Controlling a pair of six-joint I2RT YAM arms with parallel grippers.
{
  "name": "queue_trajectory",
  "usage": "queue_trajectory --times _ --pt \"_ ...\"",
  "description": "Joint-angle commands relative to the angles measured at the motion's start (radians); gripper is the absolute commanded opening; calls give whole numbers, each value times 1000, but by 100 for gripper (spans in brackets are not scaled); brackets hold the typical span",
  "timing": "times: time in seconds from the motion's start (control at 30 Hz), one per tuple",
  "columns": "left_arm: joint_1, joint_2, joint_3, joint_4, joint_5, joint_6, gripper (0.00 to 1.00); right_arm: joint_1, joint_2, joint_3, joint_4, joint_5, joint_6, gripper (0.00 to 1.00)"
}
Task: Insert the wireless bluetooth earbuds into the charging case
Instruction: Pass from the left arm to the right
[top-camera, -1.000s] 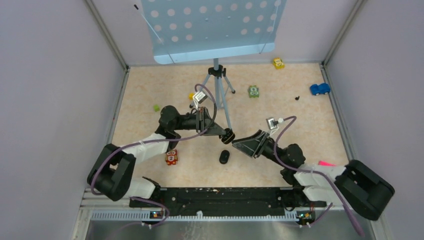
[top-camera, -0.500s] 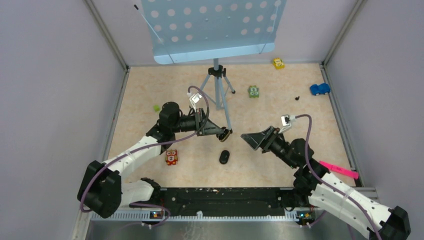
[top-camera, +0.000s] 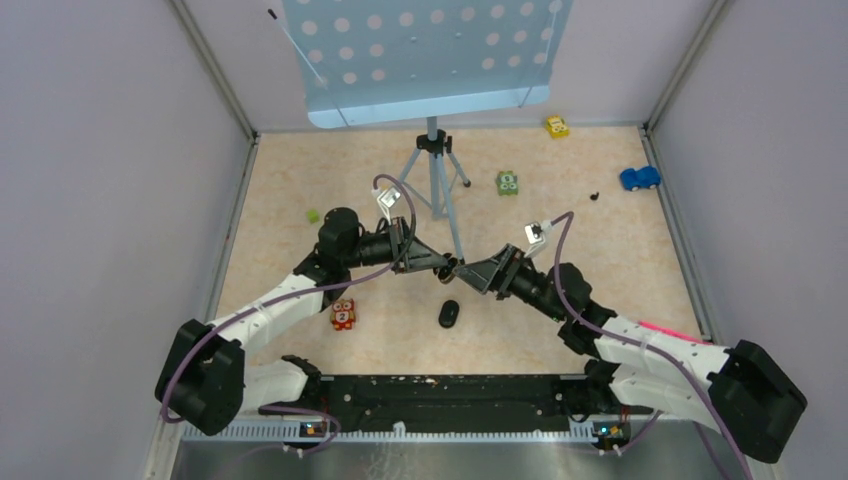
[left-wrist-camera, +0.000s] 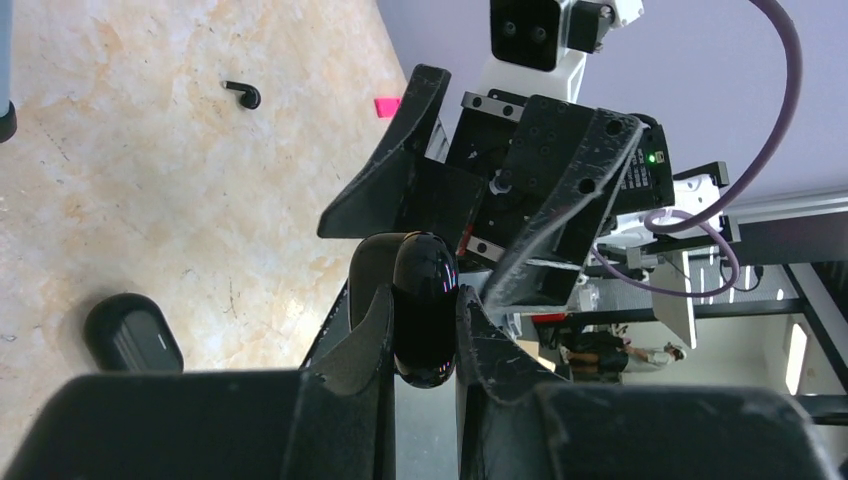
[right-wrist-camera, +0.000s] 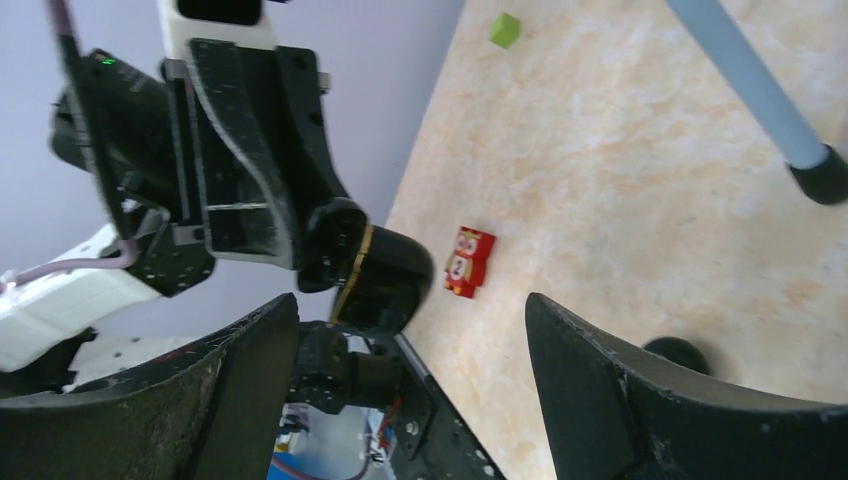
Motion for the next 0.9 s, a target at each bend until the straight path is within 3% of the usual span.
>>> queue_trajectory --times 0.0,0.6,0.87 --pt "-4 -29 -17 81 -21 -32 0 21 46 19 267 -18 62 81" --pt "-3 -36 -27 128 -19 -70 0 38 140 -30 392 10 116 78" --pt "-3 -36 -30 138 -16 -79 0 38 205 -29 468 -16 142 63"
